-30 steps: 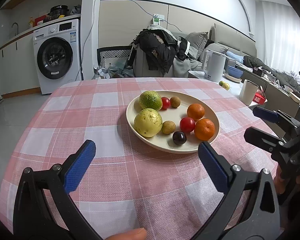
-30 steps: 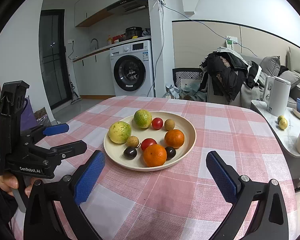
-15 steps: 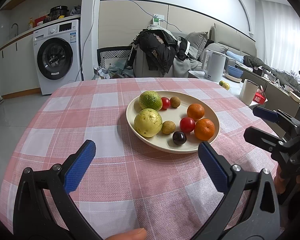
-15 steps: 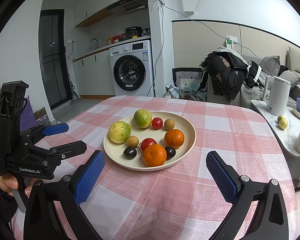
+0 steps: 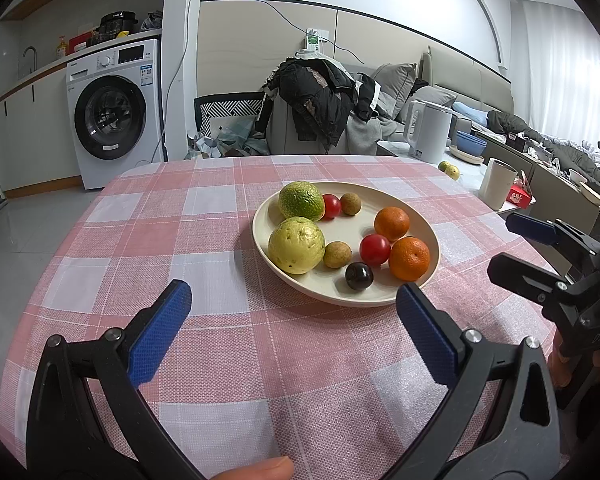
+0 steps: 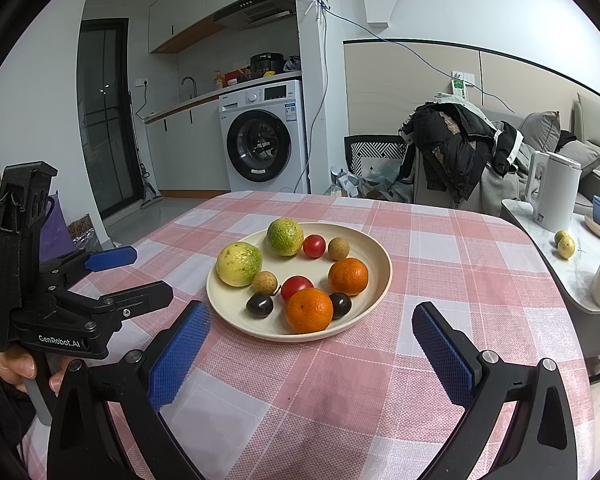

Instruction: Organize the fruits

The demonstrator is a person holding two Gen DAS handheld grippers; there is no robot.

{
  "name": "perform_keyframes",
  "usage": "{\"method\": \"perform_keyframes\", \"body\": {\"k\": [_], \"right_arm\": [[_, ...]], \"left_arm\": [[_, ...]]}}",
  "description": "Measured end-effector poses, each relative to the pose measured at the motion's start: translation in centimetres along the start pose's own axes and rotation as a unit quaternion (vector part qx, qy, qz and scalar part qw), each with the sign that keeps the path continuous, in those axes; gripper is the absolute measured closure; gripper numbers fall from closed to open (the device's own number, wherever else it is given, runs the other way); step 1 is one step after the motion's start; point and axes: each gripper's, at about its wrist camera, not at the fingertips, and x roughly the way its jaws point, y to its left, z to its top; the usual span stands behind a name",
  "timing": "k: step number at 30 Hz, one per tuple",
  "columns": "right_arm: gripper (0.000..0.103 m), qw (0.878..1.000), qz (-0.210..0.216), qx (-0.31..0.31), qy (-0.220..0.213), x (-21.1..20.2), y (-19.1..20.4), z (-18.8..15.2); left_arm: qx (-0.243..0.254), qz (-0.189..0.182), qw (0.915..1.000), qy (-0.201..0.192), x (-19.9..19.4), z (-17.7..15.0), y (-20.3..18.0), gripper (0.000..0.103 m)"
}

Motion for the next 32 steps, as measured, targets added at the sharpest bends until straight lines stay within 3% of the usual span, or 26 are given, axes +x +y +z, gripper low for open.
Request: {"method": "perform_keyframes", "body": {"k": [32], "right_arm": [[0.000,1.000,0.000,-0.001,0.001,0.06,0.02,0.02]], "left_arm": [[0.000,-0.003,1.0000,-0.003,-0.08,0.03,0.05,0.001]]}}
